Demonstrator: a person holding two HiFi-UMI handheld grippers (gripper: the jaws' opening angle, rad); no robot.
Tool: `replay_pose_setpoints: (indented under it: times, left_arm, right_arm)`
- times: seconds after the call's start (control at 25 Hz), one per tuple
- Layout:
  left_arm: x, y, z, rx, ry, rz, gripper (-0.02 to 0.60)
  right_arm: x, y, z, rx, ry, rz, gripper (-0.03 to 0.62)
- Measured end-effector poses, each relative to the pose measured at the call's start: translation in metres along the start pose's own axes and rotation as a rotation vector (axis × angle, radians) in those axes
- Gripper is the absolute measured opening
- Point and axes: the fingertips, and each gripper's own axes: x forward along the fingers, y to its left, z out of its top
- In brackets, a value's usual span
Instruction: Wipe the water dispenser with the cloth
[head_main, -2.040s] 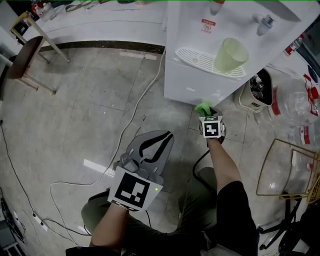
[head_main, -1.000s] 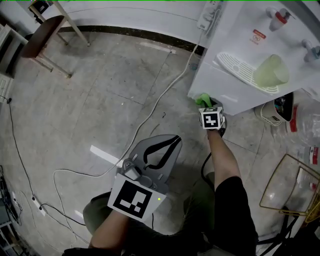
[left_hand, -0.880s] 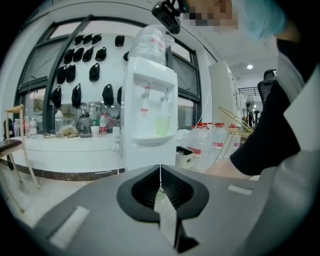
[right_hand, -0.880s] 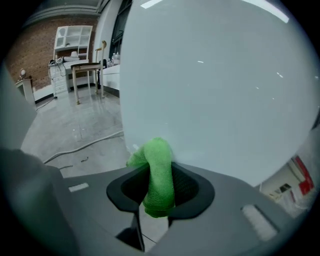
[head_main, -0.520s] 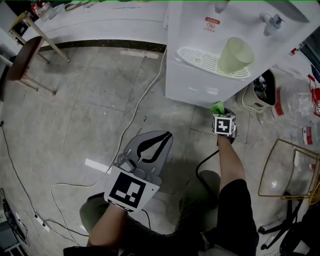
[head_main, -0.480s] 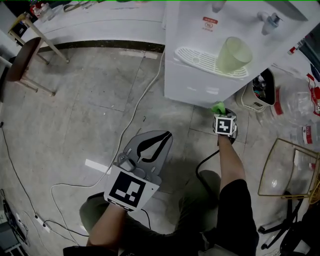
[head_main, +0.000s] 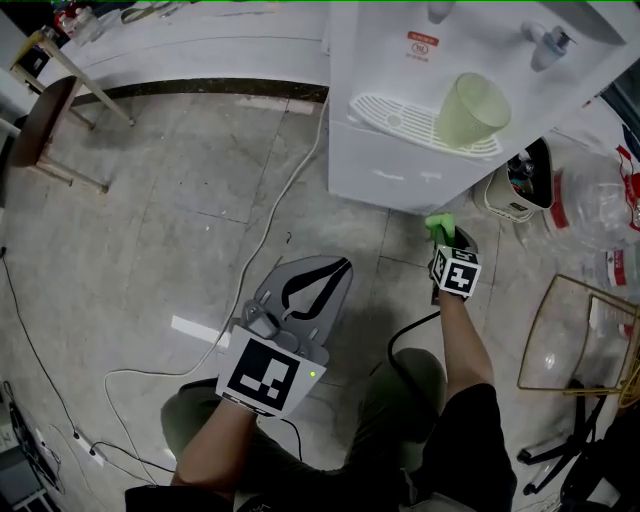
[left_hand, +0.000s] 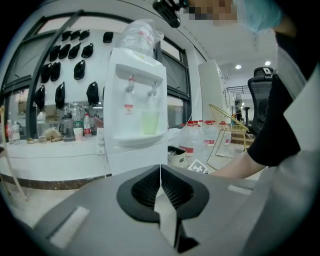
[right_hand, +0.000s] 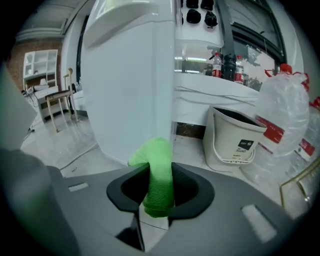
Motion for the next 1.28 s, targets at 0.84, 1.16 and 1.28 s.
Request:
replay_pose_setpoints:
  times: [0.84,1.16,1.28]
  left_arm:
    - [-0.001,-0.016,-0.024,0.144,-0.03,-0.014,0.003]
    - [-0.035,-0.036,0.113,0.184,-0.126,-0.01,0.003]
    - [-0.053,-0.041,0.169,0.213,-0.169,0.005,0.003]
  right_arm:
    - [-0.264,0.097,0.113,0.052,-0.276,0.236,0.115]
    - [-0.368,0.095,0.135,0.101,-0.185,0.286,0.115]
    - [-0.401,0.094,0.162,0.103,-0.197,0.284,0.115]
